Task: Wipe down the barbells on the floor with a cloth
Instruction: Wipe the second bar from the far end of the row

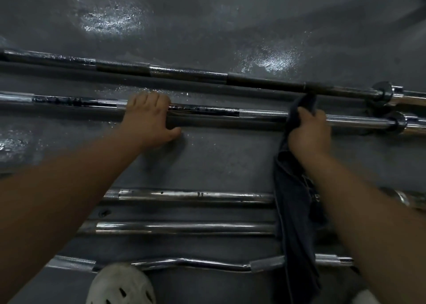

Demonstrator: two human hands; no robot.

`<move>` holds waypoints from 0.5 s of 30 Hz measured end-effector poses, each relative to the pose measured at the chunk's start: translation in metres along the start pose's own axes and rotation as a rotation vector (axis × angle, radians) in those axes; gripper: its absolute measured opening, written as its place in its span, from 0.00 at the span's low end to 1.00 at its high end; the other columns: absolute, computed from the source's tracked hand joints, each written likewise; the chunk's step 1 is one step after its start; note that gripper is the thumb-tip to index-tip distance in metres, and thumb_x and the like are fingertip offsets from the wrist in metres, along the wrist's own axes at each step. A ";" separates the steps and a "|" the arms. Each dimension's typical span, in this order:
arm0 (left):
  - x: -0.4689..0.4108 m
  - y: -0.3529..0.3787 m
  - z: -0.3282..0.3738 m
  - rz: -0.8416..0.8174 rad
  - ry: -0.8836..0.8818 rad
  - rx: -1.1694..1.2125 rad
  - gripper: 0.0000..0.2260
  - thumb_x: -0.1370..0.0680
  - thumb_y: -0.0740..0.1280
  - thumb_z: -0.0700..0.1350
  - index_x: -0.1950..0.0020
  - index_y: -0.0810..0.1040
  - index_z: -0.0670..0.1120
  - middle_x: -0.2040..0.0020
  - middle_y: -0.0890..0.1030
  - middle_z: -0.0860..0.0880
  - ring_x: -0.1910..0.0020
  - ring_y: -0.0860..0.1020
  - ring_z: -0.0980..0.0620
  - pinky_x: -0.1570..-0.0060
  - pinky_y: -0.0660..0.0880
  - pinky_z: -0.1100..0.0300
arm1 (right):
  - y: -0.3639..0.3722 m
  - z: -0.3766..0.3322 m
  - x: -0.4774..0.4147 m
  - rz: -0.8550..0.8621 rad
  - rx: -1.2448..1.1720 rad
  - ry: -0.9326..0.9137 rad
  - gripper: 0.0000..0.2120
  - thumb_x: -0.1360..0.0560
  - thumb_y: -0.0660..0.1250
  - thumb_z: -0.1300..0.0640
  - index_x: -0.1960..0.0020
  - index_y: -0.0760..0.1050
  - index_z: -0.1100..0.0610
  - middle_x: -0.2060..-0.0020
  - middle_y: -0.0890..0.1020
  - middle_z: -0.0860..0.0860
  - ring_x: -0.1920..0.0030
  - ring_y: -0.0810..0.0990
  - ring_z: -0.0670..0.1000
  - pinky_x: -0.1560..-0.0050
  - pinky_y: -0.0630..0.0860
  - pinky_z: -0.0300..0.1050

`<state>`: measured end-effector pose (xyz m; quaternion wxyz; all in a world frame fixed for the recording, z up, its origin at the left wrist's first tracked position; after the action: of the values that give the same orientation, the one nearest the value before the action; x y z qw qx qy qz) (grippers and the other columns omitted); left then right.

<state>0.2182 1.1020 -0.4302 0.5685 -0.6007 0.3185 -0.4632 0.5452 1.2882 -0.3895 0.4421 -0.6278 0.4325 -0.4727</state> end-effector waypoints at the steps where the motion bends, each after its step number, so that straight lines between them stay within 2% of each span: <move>1: 0.001 0.001 0.001 -0.006 -0.004 -0.008 0.32 0.32 0.69 0.65 0.37 0.71 0.46 0.40 0.74 0.41 0.38 0.70 0.40 0.35 0.64 0.45 | 0.009 -0.025 0.012 -0.019 -0.031 -0.057 0.29 0.27 0.60 0.67 0.27 0.69 0.51 0.32 0.68 0.61 0.37 0.71 0.67 0.36 0.70 0.56; 3: 0.003 -0.001 0.001 -0.012 0.002 0.007 0.31 0.32 0.71 0.63 0.36 0.71 0.46 0.40 0.74 0.41 0.38 0.71 0.40 0.35 0.64 0.45 | 0.030 -0.082 0.039 -0.105 -0.055 -0.275 0.30 0.27 0.60 0.66 0.26 0.68 0.48 0.30 0.68 0.58 0.36 0.70 0.64 0.37 0.71 0.55; 5: 0.002 -0.003 -0.001 -0.029 0.008 0.034 0.31 0.31 0.72 0.60 0.35 0.70 0.46 0.39 0.74 0.42 0.37 0.70 0.40 0.35 0.64 0.45 | 0.033 -0.108 0.052 -0.140 -0.025 -0.460 0.30 0.26 0.60 0.64 0.26 0.66 0.47 0.30 0.68 0.56 0.36 0.71 0.64 0.40 0.73 0.55; 6: 0.002 -0.002 -0.002 -0.046 0.010 0.036 0.31 0.31 0.72 0.59 0.34 0.70 0.46 0.38 0.74 0.42 0.37 0.70 0.40 0.35 0.64 0.45 | 0.027 -0.099 0.045 -0.127 0.006 -0.465 0.30 0.26 0.60 0.64 0.26 0.66 0.47 0.31 0.69 0.57 0.37 0.72 0.64 0.40 0.74 0.56; 7: 0.001 -0.002 -0.002 -0.062 0.013 0.031 0.31 0.31 0.72 0.59 0.33 0.70 0.46 0.37 0.74 0.42 0.36 0.70 0.40 0.35 0.64 0.45 | 0.018 -0.075 0.031 -0.101 0.032 -0.396 0.30 0.26 0.60 0.64 0.26 0.67 0.48 0.31 0.69 0.58 0.37 0.73 0.65 0.40 0.74 0.57; 9: 0.000 0.000 0.000 -0.076 0.019 0.023 0.32 0.32 0.73 0.59 0.34 0.70 0.46 0.37 0.74 0.41 0.36 0.70 0.39 0.35 0.64 0.45 | -0.001 -0.005 0.007 -0.033 0.063 -0.137 0.30 0.26 0.61 0.65 0.26 0.67 0.50 0.31 0.68 0.60 0.38 0.73 0.68 0.37 0.72 0.59; 11: 0.000 0.001 -0.001 -0.077 0.003 0.008 0.32 0.32 0.72 0.60 0.34 0.71 0.45 0.38 0.74 0.41 0.37 0.71 0.38 0.36 0.65 0.44 | -0.004 0.021 0.011 -0.020 0.067 0.029 0.29 0.26 0.63 0.65 0.26 0.66 0.52 0.30 0.66 0.62 0.39 0.72 0.70 0.37 0.71 0.58; 13: 0.001 0.002 0.000 -0.087 -0.012 0.002 0.32 0.32 0.71 0.60 0.35 0.70 0.45 0.39 0.74 0.40 0.38 0.71 0.38 0.36 0.65 0.44 | 0.012 -0.021 0.028 -0.032 0.020 -0.058 0.28 0.27 0.61 0.66 0.28 0.68 0.50 0.30 0.67 0.61 0.40 0.73 0.68 0.39 0.72 0.56; 15: 0.002 0.000 0.001 -0.077 -0.004 0.014 0.31 0.32 0.71 0.60 0.35 0.70 0.45 0.39 0.74 0.40 0.38 0.71 0.38 0.36 0.65 0.44 | 0.032 -0.079 0.051 -0.098 -0.007 -0.288 0.29 0.26 0.60 0.66 0.27 0.66 0.48 0.29 0.66 0.58 0.39 0.72 0.65 0.41 0.72 0.54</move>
<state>0.2203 1.1009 -0.4301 0.5552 -0.6093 0.2907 -0.4858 0.4731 1.2206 -0.3969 0.4737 -0.7109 0.3350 -0.3975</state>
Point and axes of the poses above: each hand's wrist, its own x-axis away from the middle knuckle, its own y-axis out of the palm, z = x × y, the point moved 10 cm from there along -x, towards the middle knuckle
